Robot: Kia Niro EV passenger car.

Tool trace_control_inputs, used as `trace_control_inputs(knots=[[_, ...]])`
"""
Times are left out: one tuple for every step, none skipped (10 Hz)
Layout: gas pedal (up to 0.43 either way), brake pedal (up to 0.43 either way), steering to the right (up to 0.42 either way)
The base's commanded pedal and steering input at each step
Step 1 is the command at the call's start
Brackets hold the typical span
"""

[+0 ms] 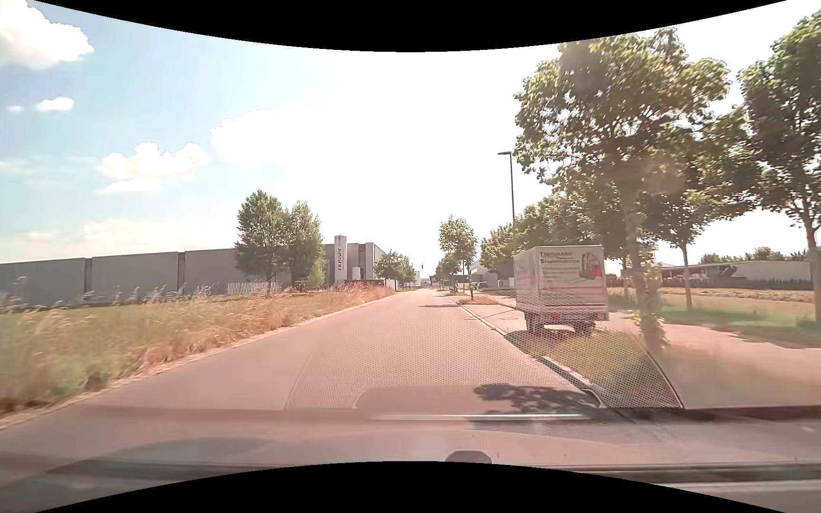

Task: Follow the waypoints while adhering to traffic rules and regulations

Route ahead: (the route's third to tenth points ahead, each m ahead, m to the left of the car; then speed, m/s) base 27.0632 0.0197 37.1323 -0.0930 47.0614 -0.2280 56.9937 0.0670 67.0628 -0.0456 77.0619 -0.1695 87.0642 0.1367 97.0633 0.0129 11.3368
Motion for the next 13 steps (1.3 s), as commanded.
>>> trace_control_inputs(knots=[[0.311,0.0,0.002],[0.311,0.0,0.001],[0.311,0.0,0.001],[0.287,0.0,0.001],[0.268,0.0,0.001],[0.24,0.0,0.001],[0.22,0.0,0.001],[0.197,0.0,0.001],[0.189,0.0,0.001],[0.157,0.0,0.001],[0.15,0.0,0.001],[0.138,0.0,0.001],[0.13,0.0,0.0]])
